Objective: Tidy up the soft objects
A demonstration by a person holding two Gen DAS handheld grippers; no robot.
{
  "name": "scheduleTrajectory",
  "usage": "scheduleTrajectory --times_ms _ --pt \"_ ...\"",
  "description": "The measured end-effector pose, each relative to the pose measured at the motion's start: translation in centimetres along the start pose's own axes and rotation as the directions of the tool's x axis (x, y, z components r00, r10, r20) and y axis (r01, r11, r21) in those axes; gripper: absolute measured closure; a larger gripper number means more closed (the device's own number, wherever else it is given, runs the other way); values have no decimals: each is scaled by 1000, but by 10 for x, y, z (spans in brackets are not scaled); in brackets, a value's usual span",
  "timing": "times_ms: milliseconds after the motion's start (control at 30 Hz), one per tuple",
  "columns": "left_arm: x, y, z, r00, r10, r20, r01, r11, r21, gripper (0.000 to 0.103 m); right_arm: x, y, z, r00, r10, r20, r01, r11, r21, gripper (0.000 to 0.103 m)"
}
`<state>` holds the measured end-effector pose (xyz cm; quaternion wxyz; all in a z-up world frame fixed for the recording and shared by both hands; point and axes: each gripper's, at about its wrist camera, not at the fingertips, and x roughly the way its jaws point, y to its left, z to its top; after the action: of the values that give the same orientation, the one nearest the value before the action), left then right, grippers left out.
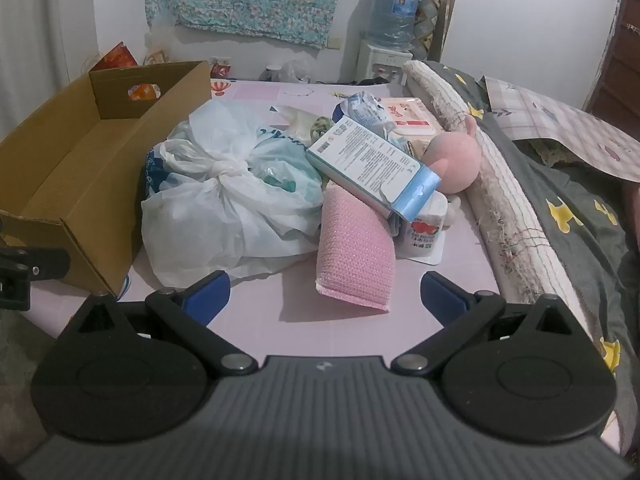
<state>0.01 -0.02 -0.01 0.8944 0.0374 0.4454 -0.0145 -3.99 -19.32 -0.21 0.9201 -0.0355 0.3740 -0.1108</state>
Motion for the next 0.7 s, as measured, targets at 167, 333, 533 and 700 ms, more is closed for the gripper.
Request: scheduleTrajectory --times_ms 167,333,533,700 --pt "0 -1 0 1000 -2 4 2 1000 3 0 0 0 0 1000 1 -1 -1 1000 3 1" --pt "3 -3 2 1000 -9 1 9 1000 11 0 -1 0 0 1000 -1 2 1 1000 0 1" --pt "2 -3 1 1000 -7 4 7 1000 10 0 -1 1 2 1000 0 0 0 1000 -3 1" --pt "2 -3 1 1000 -10 0 10 1000 6 0 -1 1 2 1000 -2 2 2 1000 -5 1"
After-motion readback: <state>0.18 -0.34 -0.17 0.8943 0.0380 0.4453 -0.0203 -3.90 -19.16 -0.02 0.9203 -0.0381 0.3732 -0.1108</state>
